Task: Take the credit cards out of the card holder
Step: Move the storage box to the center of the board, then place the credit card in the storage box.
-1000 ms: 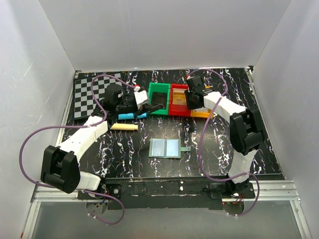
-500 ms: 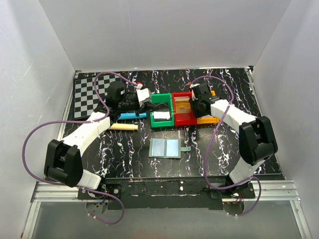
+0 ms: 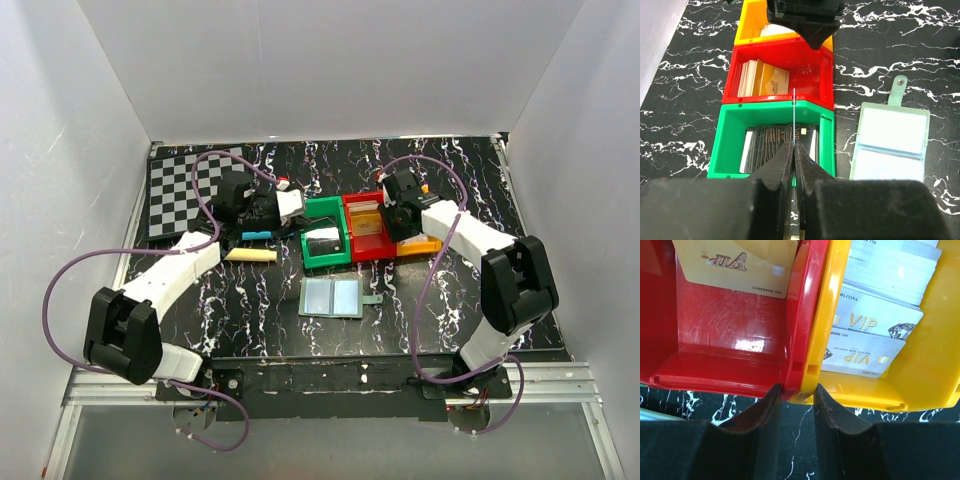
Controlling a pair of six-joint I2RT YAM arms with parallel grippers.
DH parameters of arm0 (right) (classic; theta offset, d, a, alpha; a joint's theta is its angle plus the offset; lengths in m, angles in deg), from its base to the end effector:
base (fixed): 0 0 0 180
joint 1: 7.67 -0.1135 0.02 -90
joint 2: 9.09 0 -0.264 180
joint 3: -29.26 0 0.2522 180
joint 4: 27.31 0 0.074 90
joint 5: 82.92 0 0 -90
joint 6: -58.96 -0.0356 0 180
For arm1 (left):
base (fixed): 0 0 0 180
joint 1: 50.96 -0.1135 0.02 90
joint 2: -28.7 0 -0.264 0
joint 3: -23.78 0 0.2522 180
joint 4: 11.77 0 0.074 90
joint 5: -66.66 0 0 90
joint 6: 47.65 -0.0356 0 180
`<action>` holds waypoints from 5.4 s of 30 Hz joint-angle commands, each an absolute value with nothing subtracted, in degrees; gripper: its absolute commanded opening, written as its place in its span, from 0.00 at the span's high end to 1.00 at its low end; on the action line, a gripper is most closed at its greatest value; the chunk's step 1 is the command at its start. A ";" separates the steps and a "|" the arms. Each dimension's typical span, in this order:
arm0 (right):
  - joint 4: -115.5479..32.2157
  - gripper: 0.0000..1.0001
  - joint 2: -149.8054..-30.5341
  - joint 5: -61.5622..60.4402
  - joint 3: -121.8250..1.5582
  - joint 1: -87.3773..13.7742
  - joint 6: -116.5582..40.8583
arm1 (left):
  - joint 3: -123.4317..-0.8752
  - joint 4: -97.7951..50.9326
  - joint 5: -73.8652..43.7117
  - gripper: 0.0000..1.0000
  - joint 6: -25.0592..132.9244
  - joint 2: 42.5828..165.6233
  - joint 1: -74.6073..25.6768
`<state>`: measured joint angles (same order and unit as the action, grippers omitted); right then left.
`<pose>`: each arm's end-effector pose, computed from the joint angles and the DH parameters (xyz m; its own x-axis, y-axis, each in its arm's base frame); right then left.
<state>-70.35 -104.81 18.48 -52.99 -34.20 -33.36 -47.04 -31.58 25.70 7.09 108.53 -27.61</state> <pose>0.3178 0.1508 0.2266 -0.7593 -0.3347 -0.5580 -0.3098 0.9401 -0.1424 0.2719 -0.1467 0.2869 0.1393 0.3521 -0.9256 0.9637 0.1670 0.2085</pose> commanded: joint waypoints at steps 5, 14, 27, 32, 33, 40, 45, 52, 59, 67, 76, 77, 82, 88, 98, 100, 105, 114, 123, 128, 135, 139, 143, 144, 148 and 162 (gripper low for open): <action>-78.77 0.54 -102.26 20.09 -57.79 -35.10 -36.74 | -48.34 -35.90 24.74 1.00 4.65 107.00 -27.41; -79.13 0.14 -95.23 23.33 -58.33 -35.10 -41.31 | -53.09 -41.96 24.30 1.00 3.77 111.22 -27.24; -69.81 0.22 -67.30 13.32 -41.65 -38.08 -50.81 | -65.39 -55.68 21.58 1.00 0.78 123.00 -24.51; -70.16 0.24 -58.58 10.60 -35.66 -40.01 -51.51 | -65.83 -57.44 21.05 1.00 -1.14 125.20 -23.63; -70.42 0.25 -57.27 10.25 -34.69 -40.37 -51.86 | -65.83 -57.61 20.79 1.00 -1.85 125.46 -23.28; -71.04 0.26 -52.25 7.96 -29.94 -41.69 -53.89 | -69.87 -59.37 18.67 1.00 -3.35 129.85 -21.35; -71.13 0.26 -51.01 7.96 -28.27 -41.78 -53.89 | -71.55 -59.37 18.85 1.00 -3.17 132.14 -20.82; -70.78 0.26 -51.01 7.52 -28.09 -41.78 -53.89 | -70.58 -58.85 17.71 1.00 -3.79 133.81 -20.82; -70.08 0.26 -51.45 7.52 -27.57 -41.78 -53.97 | -68.91 -55.86 18.32 1.00 -3.26 135.39 -20.82; -69.72 0.25 -51.72 7.52 -27.13 -41.86 -53.80 | -66.36 -52.78 21.31 1.00 -1.68 136.28 -20.82; -68.67 0.25 -52.95 7.52 -26.86 -41.86 -54.33 | -63.72 -52.96 23.33 1.00 -1.94 136.89 -20.56; -68.58 0.25 -53.03 7.52 -26.86 -41.86 -54.33 | -63.90 -53.04 23.33 1.00 -1.77 136.98 -20.55; -68.76 0.25 -53.03 7.52 -27.21 -41.86 -54.33 | -65.30 -52.96 19.30 1.00 0.25 137.94 -20.55; -69.02 0.25 -53.12 7.52 -27.92 -41.86 -54.33 | -67.41 -52.87 14.81 1.00 2.45 139.61 -20.55; -69.46 0.24 -52.68 7.52 -27.92 -41.86 -54.33 | -68.65 -52.08 10.50 1.00 2.89 140.14 -20.73; -69.55 0.25 -52.59 7.52 -27.92 -41.86 -54.33 | -68.56 -51.73 9.71 1.00 3.59 140.06 -20.99; -69.28 0.24 -52.59 7.52 -27.92 -41.86 -54.41 | -67.59 -50.41 9.10 1.00 4.30 139.18 -21.70; -69.28 0.24 -52.51 7.52 -27.65 -41.78 -54.50 | -67.94 -49.79 8.65 1.00 4.30 138.91 -22.13; -68.93 0.24 -52.95 5.67 -27.56 -41.86 -54.50 | -68.03 -49.88 7.95 1.00 5.52 139.44 -22.40; -68.93 0.24 -53.12 5.59 -27.74 -41.86 -54.59 | -67.94 -49.88 7.78 1.00 5.88 139.44 -22.40; -68.84 0.24 -53.47 5.50 -27.83 -41.86 -54.77 | -67.24 -49.71 7.51 0.94 5.79 138.82 -22.40; -68.76 0.24 -53.47 5.41 -27.83 -41.86 -54.68 | -66.89 -49.62 7.16 0.91 5.79 138.65 -22.40; -68.76 0.24 -53.47 5.41 -27.92 -41.86 -54.68 | -66.63 -49.44 6.90 0.88 5.79 138.12 -22.40; -68.76 0.24 -53.47 5.41 -27.92 -41.86 -54.68 | -66.62 -49.35 6.90 0.87 5.79 137.95 -22.40; -68.76 0.24 -53.39 5.23 -28.01 -41.86 -54.68 | -66.62 -48.83 6.90 0.80 6.40 137.07 -22.40; -69.37 0.24 -53.56 5.32 -28.62 -41.86 -54.50 | -69.61 -45.40 2.16 0.77 11.67 128.99 -22.40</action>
